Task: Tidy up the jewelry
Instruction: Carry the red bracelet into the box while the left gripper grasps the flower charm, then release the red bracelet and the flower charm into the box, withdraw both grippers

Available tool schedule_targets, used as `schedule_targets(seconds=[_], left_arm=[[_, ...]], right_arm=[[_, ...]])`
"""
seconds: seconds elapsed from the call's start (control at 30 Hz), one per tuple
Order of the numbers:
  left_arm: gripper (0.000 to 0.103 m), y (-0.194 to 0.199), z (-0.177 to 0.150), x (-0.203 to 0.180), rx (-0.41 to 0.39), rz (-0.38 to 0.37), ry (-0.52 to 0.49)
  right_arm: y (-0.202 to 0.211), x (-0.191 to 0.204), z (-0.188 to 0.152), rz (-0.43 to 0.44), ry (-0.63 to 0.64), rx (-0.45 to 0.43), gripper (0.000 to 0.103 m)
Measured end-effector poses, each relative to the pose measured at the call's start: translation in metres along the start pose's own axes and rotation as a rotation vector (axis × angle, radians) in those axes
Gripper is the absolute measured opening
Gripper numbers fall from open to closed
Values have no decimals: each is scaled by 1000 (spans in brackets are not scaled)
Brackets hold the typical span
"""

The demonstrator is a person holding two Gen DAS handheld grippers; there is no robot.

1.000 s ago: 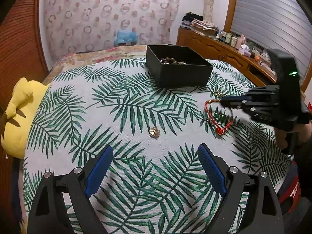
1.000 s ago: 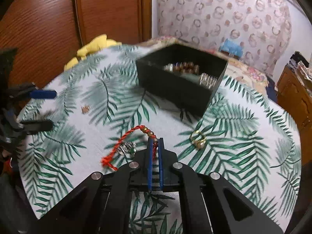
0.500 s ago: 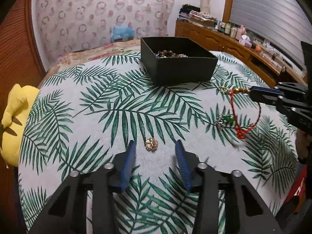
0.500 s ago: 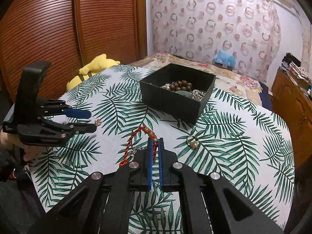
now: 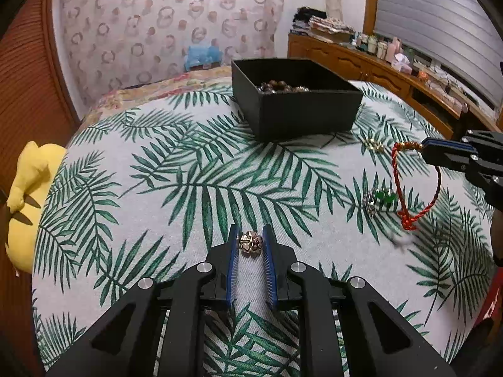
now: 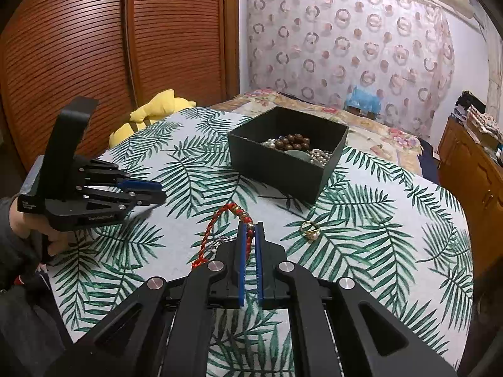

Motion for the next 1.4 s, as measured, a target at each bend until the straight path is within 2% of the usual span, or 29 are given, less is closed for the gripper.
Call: schedule_targets(seconds=[0.4,0.77,0.93,1.2,1.27,1.3,1.4], left_arm=[[14,8,40,-7,-91,-28,-6],[14,1,63,-15,-118,-47,-18],[14,-4,76,-19,-128,-53,-23],[14,-12,87,-20,-132,-48,-28],[14,-15,93,-21,-134,-45,-29],[14,-16,96,-21,-134,-45,-31],[14,-22,105,-23,-138,-41,-39]], right_arm=[[-22,-22,46,-50,19,-50,6],[-66,-65,82,-73,-106,-74,6],[-89,-78,83,-87,-130,-54,6],[-113,-79,71,-49,-156,-5,8],[-110,-78,69,-46,-151,-12,12],[-108,-79,68,-46,-152,-15,18],[-101,-82,67,-44,-163,-28,19]])
Point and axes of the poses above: each gripper's, at about its wrist camera, not at the fingertips, and y roughly against the way its jaws point, x to its left, z to its top, the point moved 5 cm from there along -y, roughly the way its jaws point, and after that the axes turned 12 degrees about -x, right-handed, at the moved point
